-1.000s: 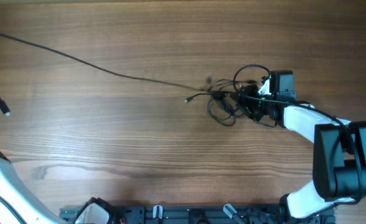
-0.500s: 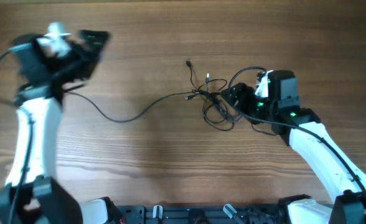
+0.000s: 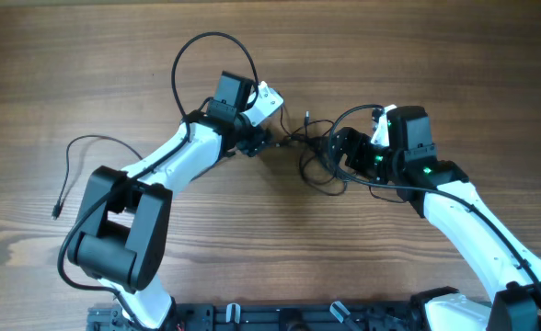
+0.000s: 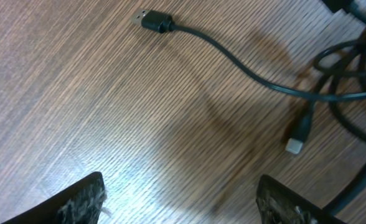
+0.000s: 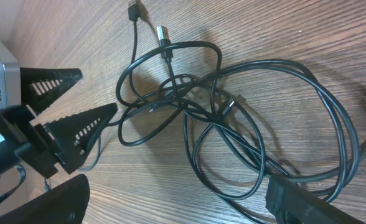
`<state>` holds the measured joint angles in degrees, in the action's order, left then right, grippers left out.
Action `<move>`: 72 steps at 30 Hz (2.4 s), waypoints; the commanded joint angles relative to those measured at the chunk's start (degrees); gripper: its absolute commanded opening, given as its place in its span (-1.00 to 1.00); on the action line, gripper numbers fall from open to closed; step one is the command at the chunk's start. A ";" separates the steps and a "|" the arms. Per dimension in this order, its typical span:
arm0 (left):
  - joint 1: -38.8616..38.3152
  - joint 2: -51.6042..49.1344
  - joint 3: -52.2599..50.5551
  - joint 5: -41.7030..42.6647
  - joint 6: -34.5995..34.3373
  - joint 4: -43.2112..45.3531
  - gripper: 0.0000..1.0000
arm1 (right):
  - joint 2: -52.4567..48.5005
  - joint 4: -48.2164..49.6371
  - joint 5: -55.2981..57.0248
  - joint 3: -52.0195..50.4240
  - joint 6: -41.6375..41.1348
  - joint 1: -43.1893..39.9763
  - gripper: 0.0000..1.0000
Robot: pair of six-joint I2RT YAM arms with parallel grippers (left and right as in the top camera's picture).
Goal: Untangle cables
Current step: 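Bring the left gripper back to the pile beside the right gripper, then pull both grippers apart, stretching cables across the table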
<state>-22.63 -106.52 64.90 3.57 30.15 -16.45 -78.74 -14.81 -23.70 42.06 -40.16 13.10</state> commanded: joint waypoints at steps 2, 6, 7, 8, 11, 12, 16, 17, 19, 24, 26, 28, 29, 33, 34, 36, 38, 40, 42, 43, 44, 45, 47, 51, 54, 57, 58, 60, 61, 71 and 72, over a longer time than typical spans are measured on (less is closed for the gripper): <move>0.63 4.90 0.04 -0.90 4.31 0.02 0.65 | 0.70 -0.04 1.44 -0.17 1.14 0.24 0.89; 0.35 11.13 0.00 9.97 3.96 -5.95 0.67 | 0.61 0.63 2.29 -0.17 1.14 0.24 1.00; 0.35 10.21 -0.09 10.78 3.98 -9.31 0.64 | 0.57 0.81 2.29 -0.17 1.14 0.24 0.99; 0.35 8.85 -0.09 10.91 3.98 -11.74 0.58 | 0.57 0.81 2.32 -0.17 1.18 0.24 0.99; 0.24 3.54 -0.09 13.81 3.98 -13.00 0.39 | 0.52 0.81 2.51 -0.17 1.18 0.24 1.00; 0.24 1.77 -0.09 13.79 4.20 -12.94 0.37 | 0.52 0.79 2.49 -0.17 1.14 0.24 1.00; 0.24 -4.15 -0.09 13.77 4.11 -5.46 -0.92 | 0.52 0.68 2.19 -0.17 1.16 0.24 1.00; 0.26 -3.85 -0.07 13.77 2.60 -5.35 -0.92 | 0.52 0.55 1.46 -0.17 1.27 0.24 0.99; 0.24 -2.29 0.04 13.77 -4.17 -5.55 -0.92 | 0.52 0.70 1.42 -0.17 6.05 0.24 0.99; 0.31 11.54 0.04 24.33 -6.60 -12.52 -0.92 | 0.52 2.51 -4.46 -0.17 15.63 0.24 0.99; 0.31 17.25 0.04 26.75 -6.62 -15.82 -0.92 | 0.52 3.93 -8.61 -0.17 20.70 0.24 0.96; 0.31 20.63 0.04 28.85 -6.64 -19.52 -0.92 | 0.52 4.33 -9.18 -0.17 25.38 0.24 0.94; 0.28 21.55 0.02 30.29 -6.64 -21.62 -0.92 | 0.52 5.70 -12.46 -0.17 30.08 0.24 0.89; 0.28 22.23 0.04 39.39 -7.17 -25.97 -0.92 | 0.52 8.74 -16.76 -0.17 35.50 0.24 0.58; 0.28 22.23 0.04 41.97 -8.90 -25.18 -0.92 | 0.35 8.09 -16.96 -0.17 37.29 0.24 0.54; 0.28 22.23 0.04 42.93 -11.02 -24.52 -0.92 | -0.44 7.89 -17.73 -0.17 39.15 0.24 0.52; 0.28 22.23 0.04 43.54 -12.74 -24.28 -0.92 | -3.08 7.87 -22.12 -0.17 43.06 0.24 0.43; 0.28 22.23 0.04 43.80 -12.87 -24.30 -0.92 | -5.70 8.90 -21.20 -0.17 43.12 0.24 0.32; 0.31 22.47 0.04 46.12 -12.87 -24.06 -0.92 | -9.01 11.13 -21.18 -0.17 42.91 0.24 -0.19; 0.31 23.08 0.04 48.35 -12.87 -23.08 -0.92 | -10.95 12.63 -20.79 -0.17 40.83 0.24 -0.60; 0.31 23.54 0.04 49.42 -12.87 -22.14 -0.92 | -12.24 14.10 -18.84 -0.17 36.70 0.24 -0.91; 0.31 25.14 0.04 51.21 -12.90 -20.11 -0.92 | -13.73 15.98 -12.59 -0.17 30.73 0.17 -0.91; 0.74 29.35 0.04 51.47 -12.85 -18.34 -0.92 | -14.21 16.02 2.54 -0.17 21.44 -1.20 -0.91; 15.10 45.92 0.04 42.84 -12.85 -17.92 -0.92 | -14.16 4.76 9.27 -0.07 14.49 -17.49 -0.91; 31.08 53.13 0.04 40.89 -14.32 -16.79 -0.92 | -14.16 -0.74 6.23 -0.07 14.60 -29.14 -0.91; 41.57 53.13 0.02 39.91 -21.07 -16.20 -0.92 | -14.16 -0.90 2.27 -0.07 14.69 -31.50 -0.91; 45.16 51.60 0.02 36.68 -26.99 -15.32 -0.92 | -14.16 -1.05 2.64 -0.07 14.51 -31.50 -0.91; 48.50 49.03 0.02 31.58 -35.15 -13.88 -0.92 | -14.16 -2.10 4.57 -0.07 12.50 -31.52 -0.91; 50.62 45.20 0.02 29.99 -45.33 -12.83 -0.92 | -14.16 -2.84 2.29 -0.07 11.69 -31.50 -0.92; 43.32 34.49 0.02 38.71 -35.41 -6.88 -0.92 | -5.64 -2.38 -19.54 -0.07 19.17 -24.35 0.82; 43.56 34.49 0.02 26.36 -44.06 -8.57 -0.92 | 0.20 -2.93 -14.47 -0.07 19.17 -21.53 0.99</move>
<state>20.62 -71.70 64.55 44.97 -7.49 -23.88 -87.33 -17.34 -41.56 42.06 -21.76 -11.97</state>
